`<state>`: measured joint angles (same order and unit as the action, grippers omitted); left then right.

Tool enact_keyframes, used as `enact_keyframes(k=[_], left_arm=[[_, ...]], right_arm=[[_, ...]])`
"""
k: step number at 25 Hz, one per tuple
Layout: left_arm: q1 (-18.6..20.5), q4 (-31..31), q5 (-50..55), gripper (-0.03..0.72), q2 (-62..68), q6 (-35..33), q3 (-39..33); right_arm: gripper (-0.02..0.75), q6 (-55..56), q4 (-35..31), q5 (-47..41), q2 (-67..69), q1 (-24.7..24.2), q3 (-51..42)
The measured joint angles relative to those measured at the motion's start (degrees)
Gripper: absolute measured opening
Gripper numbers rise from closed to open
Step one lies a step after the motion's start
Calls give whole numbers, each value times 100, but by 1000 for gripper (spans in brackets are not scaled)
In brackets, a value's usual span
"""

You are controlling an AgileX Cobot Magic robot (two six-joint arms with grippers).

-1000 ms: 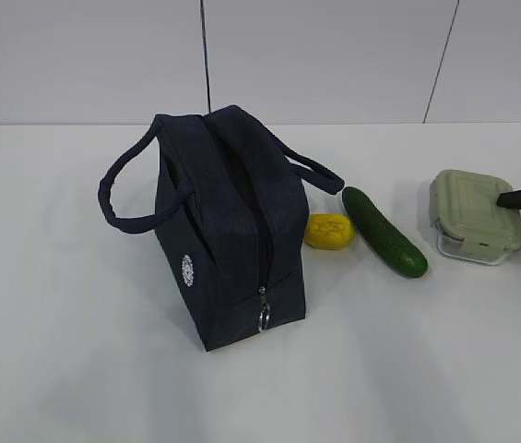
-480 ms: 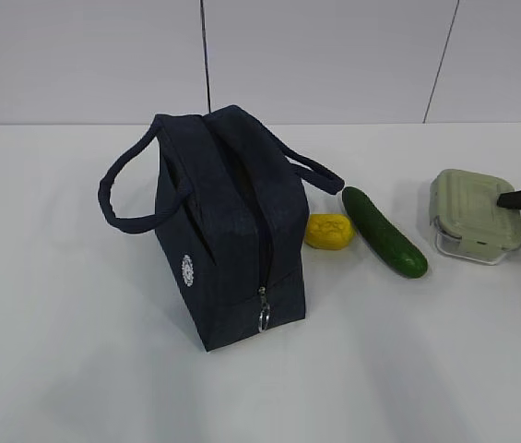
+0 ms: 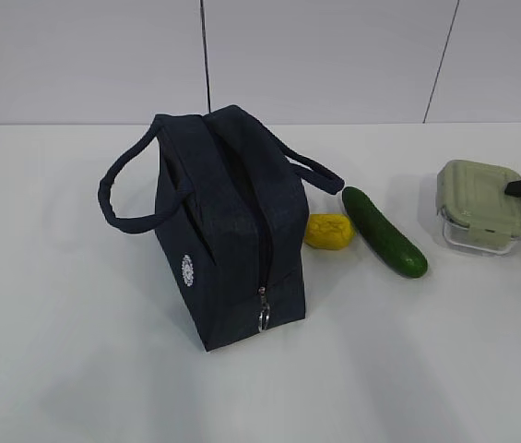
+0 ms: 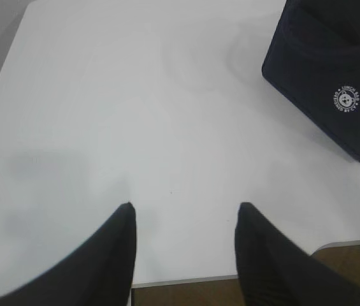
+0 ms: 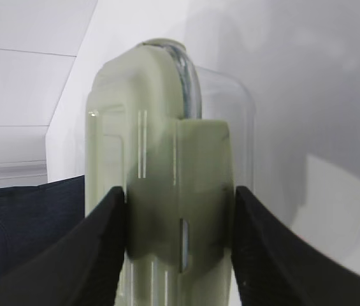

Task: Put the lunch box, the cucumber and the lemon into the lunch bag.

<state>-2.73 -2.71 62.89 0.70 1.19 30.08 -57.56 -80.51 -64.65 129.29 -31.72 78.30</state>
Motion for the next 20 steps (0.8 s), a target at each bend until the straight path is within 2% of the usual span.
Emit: enact_keyframes(k=[12,16,20], left_arm=[[0,-22,0,361,0,0,13],[0,-57,0,361,214,0,350],[0,-227,-15,361,1054,0,747]], right_arm=[[361,337,178,0,-526,0,-13],[361,410,190,0,-786,0,-21],[361,471,190,-21,-1041,0,-21]])
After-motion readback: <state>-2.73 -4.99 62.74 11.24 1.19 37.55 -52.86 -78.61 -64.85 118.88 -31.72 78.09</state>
